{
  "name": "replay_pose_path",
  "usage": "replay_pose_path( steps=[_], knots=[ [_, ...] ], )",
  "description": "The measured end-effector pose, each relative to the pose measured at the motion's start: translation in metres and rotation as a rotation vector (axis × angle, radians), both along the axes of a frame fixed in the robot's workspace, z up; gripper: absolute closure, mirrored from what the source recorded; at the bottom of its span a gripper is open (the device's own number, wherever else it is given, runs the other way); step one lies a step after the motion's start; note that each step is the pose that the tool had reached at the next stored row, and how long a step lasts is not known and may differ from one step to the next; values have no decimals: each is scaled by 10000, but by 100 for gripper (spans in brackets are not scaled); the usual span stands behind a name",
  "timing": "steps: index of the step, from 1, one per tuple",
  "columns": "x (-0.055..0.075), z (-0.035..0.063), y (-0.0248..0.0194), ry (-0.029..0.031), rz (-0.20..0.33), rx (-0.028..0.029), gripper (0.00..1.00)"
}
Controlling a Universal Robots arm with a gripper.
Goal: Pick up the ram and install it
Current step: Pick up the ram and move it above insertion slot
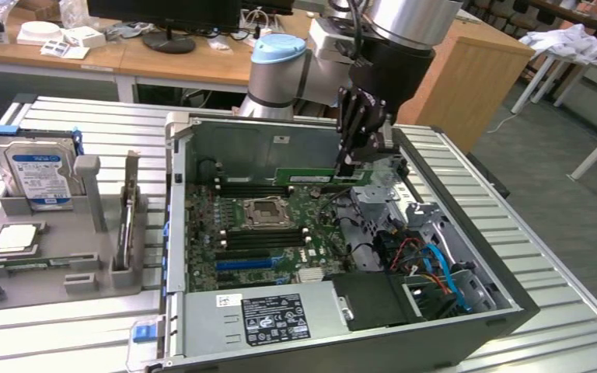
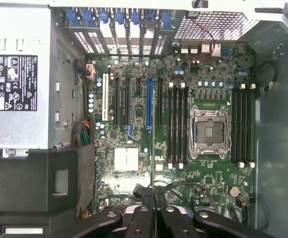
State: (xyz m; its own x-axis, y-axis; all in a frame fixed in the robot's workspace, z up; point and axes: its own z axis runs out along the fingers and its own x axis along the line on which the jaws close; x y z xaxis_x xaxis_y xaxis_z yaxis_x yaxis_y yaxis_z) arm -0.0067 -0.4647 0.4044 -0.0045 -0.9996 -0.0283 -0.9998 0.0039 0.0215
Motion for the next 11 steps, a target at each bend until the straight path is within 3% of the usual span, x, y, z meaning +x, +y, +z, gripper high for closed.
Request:
replay_pose_path(
  steps=[11],
  knots=[
    [-109,-3,0,0,-1,0,88]
  ],
)
